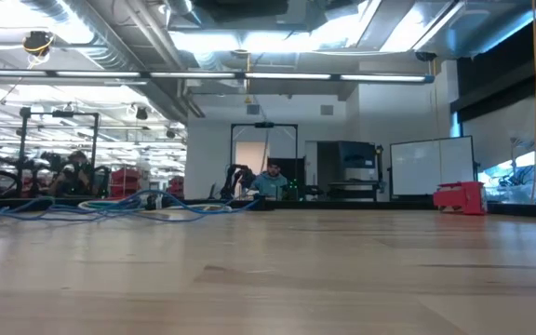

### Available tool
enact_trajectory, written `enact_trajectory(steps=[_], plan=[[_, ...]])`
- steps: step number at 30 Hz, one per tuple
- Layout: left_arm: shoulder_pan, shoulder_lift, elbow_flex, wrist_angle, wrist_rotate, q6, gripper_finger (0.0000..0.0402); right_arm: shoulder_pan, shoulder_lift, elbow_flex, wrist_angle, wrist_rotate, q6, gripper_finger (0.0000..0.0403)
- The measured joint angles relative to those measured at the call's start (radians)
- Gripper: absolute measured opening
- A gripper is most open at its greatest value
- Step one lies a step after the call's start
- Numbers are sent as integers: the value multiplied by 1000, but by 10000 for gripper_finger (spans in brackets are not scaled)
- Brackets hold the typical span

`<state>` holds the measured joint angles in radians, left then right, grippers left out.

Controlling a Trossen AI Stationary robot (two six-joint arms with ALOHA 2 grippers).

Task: Coil cords
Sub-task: Coil the blue wire onto the spool

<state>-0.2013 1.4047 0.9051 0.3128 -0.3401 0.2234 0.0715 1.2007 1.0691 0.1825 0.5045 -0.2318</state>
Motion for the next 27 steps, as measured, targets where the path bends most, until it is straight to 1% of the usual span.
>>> enact_trajectory(steps=[3, 7, 12, 17, 21, 24, 27], plan=[[20, 12, 2, 31, 5, -28, 182, 0, 48, 0, 13, -1, -3, 8], [33, 38, 2, 10, 7, -63, 182, 0, 129, 0, 45, 0, -15, 8], [38, 73, 1, 27, 8, -69, 182, 0, 223, -1, 139, 12, -40, 8], [39, 73, 1, -6, 8, -104, 182, 0, 241, -1, 134, 35, -65, 8], [32, 71, 1, -89, 8, -117, 181, 0, 236, -42, 165, 46, -67, 8], [35, 71, 1, -95, 9, -123, 167, -2, 236, -99, 239, 53, -87, 8], [42, 70, 1, -96, 8, -129, 141, 0, 236, -155, 329, 51, -88, 8]])
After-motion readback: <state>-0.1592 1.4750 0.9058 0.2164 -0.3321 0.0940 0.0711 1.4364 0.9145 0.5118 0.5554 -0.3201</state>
